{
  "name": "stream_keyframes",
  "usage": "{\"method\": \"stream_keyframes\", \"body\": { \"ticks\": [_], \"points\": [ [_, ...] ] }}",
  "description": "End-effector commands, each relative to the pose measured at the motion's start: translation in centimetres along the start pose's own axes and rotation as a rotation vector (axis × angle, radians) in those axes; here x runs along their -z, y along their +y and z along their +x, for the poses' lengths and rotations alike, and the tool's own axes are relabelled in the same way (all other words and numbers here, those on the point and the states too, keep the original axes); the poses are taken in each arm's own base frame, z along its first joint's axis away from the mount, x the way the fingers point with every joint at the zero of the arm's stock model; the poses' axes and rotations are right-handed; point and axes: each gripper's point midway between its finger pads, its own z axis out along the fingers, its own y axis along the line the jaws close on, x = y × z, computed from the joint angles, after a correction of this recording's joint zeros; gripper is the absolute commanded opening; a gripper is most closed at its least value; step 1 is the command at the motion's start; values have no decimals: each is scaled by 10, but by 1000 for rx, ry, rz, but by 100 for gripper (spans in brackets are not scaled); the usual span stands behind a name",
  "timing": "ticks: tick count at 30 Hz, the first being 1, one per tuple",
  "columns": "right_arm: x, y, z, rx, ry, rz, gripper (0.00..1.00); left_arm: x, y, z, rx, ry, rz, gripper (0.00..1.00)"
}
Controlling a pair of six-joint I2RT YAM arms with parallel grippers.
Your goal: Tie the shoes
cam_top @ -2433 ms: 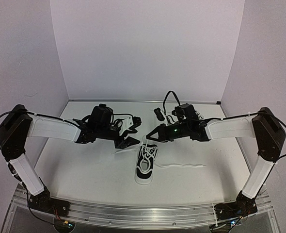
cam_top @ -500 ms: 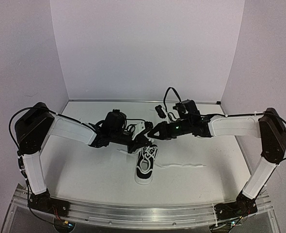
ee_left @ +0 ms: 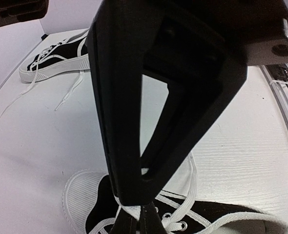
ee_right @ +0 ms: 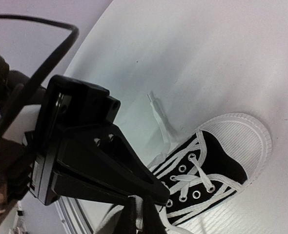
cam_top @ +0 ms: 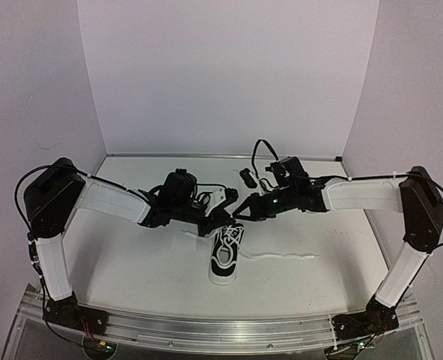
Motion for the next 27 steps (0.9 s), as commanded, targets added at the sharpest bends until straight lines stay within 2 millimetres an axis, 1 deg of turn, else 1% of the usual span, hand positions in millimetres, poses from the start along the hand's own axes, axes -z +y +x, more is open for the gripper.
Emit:
{"method": "stream_keyframes", "body": {
  "ticks": [1, 3, 5, 7, 9, 11, 14, 16, 18, 24, 27],
  "points": [
    [5, 1, -13, 25, -31, 23, 0, -2, 8, -17, -25, -24, -29, 11],
    [7, -1, -14, 10, -42, 39, 0, 1, 12, -17, -19, -35, -66, 26],
    [9, -4, -13, -10, -55, 53, 0, 6, 16, -18, -12, -58, -115, 35],
    [10, -6, -12, -37, -64, 60, 0, 10, 17, -21, -14, -75, -152, 41],
    [11, -6, -14, -51, -86, 61, 0, 10, 14, -22, -30, -74, -175, 47],
    [12, -9, -13, -68, -94, 71, 0, 5, 8, -19, -50, -42, -177, 54],
    [13, -12, -11, -86, -98, 87, 0, -4, 1, -13, -82, 7, -191, 58],
    [14, -14, -10, -96, -100, 95, 0, -8, -1, -11, -94, 27, -206, 57],
    [15, -15, -10, -102, -105, 101, 0, -11, -2, -10, -110, 45, -227, 54],
    [17, -16, -10, -112, -111, 110, 0, -17, 1, -7, -139, 89, -290, 37],
    [18, -17, -10, -117, -115, 115, 0, -14, 11, -5, -129, 108, -351, 28]
  ]
}}
